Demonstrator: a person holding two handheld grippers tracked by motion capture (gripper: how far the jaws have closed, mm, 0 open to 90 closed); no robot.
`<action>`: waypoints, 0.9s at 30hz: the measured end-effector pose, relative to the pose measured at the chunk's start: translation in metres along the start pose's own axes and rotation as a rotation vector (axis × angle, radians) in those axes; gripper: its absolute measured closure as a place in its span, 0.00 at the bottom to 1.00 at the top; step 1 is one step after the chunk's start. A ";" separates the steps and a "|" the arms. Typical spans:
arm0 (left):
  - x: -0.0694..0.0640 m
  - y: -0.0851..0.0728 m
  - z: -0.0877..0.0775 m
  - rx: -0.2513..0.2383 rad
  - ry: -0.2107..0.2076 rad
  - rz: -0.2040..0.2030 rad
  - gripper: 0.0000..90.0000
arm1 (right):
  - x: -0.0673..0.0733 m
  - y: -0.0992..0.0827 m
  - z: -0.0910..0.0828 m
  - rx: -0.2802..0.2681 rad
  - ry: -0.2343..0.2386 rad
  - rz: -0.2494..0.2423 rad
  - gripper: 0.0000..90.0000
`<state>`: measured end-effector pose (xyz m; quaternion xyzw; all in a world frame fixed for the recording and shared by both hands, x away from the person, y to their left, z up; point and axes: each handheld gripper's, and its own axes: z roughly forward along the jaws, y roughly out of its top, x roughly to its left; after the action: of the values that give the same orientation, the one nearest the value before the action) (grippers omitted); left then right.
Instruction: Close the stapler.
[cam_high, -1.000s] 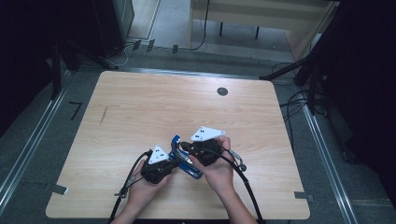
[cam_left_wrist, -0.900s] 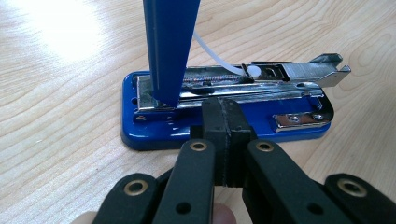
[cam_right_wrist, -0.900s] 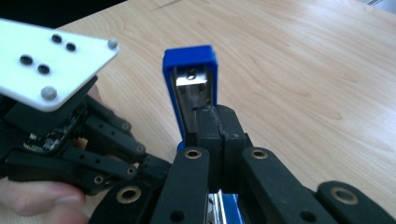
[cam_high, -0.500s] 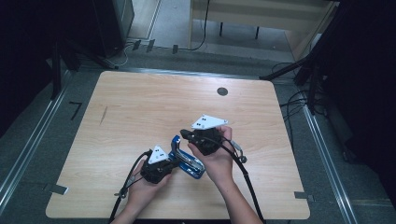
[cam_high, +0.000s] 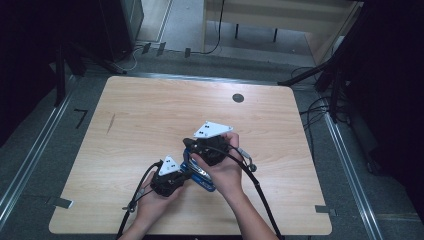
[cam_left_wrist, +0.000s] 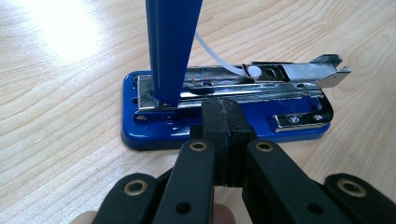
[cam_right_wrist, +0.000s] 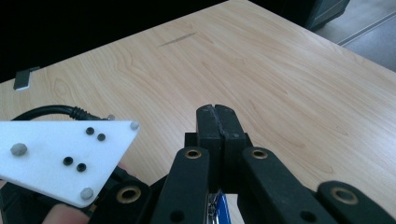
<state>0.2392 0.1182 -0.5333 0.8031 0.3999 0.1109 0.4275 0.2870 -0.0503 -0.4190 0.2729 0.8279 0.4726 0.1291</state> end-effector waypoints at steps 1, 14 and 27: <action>0.000 0.000 0.000 -0.001 -0.003 -0.001 1.00 | 0.001 -0.001 0.000 0.000 0.002 0.000 1.00; 0.000 0.000 0.000 0.003 -0.004 -0.007 1.00 | -0.001 -0.014 -0.010 0.006 -0.005 0.002 1.00; 0.000 -0.001 0.000 0.016 -0.013 0.007 1.00 | -0.002 -0.042 -0.024 0.011 -0.017 0.033 1.00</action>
<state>0.2384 0.1184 -0.5336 0.8088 0.3950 0.1039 0.4232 0.2638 -0.0856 -0.4425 0.2913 0.8248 0.4677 0.1270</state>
